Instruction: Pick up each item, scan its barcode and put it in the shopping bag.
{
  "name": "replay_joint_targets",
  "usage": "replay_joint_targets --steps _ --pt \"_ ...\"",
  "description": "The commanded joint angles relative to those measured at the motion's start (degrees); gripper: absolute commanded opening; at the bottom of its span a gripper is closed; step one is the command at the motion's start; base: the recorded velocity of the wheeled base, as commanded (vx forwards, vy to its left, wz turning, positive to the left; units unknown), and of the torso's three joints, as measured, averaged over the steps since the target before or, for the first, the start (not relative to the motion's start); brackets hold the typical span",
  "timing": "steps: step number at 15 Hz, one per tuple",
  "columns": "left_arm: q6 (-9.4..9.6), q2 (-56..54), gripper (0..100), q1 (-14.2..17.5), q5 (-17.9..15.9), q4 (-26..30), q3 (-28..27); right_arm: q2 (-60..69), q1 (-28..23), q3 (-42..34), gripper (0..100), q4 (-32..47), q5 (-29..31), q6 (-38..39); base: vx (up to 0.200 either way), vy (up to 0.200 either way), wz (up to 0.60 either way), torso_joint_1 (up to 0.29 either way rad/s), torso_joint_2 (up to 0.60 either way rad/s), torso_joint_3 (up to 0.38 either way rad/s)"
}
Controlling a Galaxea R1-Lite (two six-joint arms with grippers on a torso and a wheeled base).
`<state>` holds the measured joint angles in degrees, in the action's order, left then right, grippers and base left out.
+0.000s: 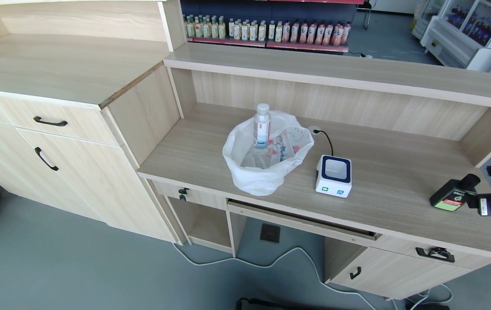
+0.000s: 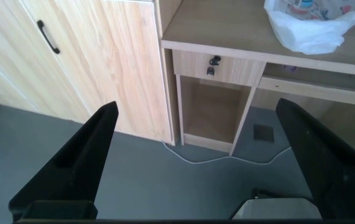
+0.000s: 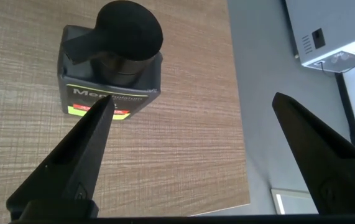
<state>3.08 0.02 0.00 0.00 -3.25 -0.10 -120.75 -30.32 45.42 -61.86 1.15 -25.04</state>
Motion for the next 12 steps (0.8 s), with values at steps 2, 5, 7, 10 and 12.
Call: replay_joint_targets --steps 2,5,7,10,12 --pt "-0.01 0.0 100 0.0 0.0 -0.1 0.0 -0.9 0.5 0.3 100 -0.1 0.1 -0.1 0.0 0.0 0.0 0.0 0.0 0.0" --pt "-0.01 0.0 100 0.0 0.0 0.0 0.0 -3.1 0.7 1.3 100 0.0 0.1 -0.2 0.0 0.0 0.0 0.0 0.0 0.0" --pt "-0.01 0.0 100 0.0 0.0 0.0 0.0 -3.9 1.6 1.6 100 0.0 0.2 -0.2 0.0 0.0 0.0 0.0 0.0 0.0" --pt "-0.01 0.0 100 0.0 0.0 0.0 0.0 -4.8 3.6 2.0 100 -0.7 0.2 -0.3 0.0 0.0 0.0 0.0 0.0 0.0" --pt "-0.01 0.0 100 0.0 0.0 0.0 0.0 -5.6 4.2 3.6 100 -0.8 0.2 -0.4 0.0 0.0 0.0 0.0 0.0 0.0"
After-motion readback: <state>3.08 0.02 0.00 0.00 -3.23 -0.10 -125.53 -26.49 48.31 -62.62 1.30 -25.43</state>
